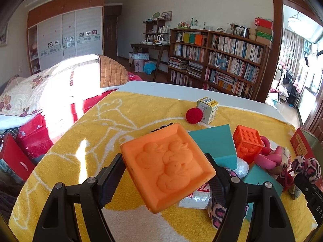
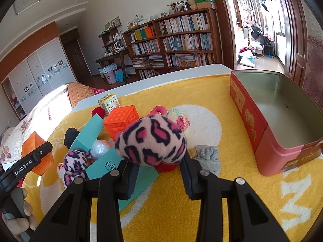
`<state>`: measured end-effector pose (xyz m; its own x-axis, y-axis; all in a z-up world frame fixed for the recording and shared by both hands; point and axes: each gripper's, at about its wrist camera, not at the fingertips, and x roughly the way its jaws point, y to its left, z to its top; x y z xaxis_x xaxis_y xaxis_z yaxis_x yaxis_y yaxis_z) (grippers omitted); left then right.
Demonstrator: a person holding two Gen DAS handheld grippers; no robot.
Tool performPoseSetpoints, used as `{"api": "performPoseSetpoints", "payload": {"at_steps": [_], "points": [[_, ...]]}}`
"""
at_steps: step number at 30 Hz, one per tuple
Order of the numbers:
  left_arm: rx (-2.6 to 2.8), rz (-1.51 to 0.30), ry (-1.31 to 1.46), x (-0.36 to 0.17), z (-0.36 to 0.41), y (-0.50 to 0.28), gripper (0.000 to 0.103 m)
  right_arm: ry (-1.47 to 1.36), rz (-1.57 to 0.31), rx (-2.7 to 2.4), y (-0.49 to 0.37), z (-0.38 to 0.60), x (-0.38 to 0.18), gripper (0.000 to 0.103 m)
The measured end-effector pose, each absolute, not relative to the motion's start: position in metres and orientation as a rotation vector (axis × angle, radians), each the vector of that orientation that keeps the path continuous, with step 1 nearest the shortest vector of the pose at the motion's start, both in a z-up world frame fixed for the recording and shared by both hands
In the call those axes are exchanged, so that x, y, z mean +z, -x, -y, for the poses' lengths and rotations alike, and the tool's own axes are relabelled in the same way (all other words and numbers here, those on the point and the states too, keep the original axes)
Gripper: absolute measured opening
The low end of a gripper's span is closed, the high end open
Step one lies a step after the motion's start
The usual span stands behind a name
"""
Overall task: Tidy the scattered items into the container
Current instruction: 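Lift the plush and orange cube and carry both toward the red tin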
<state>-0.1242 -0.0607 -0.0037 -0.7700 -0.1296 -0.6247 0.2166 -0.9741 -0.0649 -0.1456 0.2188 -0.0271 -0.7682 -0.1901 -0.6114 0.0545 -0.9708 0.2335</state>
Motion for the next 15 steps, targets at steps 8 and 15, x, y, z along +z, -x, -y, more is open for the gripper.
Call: {"api": "performPoseSetpoints", "payload": {"at_steps": [8,15], "points": [[-2.807,-0.2,-0.966,-0.0028,0.0578,0.1217,0.079,-1.009,0.306,-2.819,0.1455,-0.2183,-0.0271,0.042],[-2.825,-0.188,-0.954,-0.0009,0.0536,0.1201,0.079,-1.008,0.313,-2.819,0.1454,-0.2177,-0.0265,0.042]]}}
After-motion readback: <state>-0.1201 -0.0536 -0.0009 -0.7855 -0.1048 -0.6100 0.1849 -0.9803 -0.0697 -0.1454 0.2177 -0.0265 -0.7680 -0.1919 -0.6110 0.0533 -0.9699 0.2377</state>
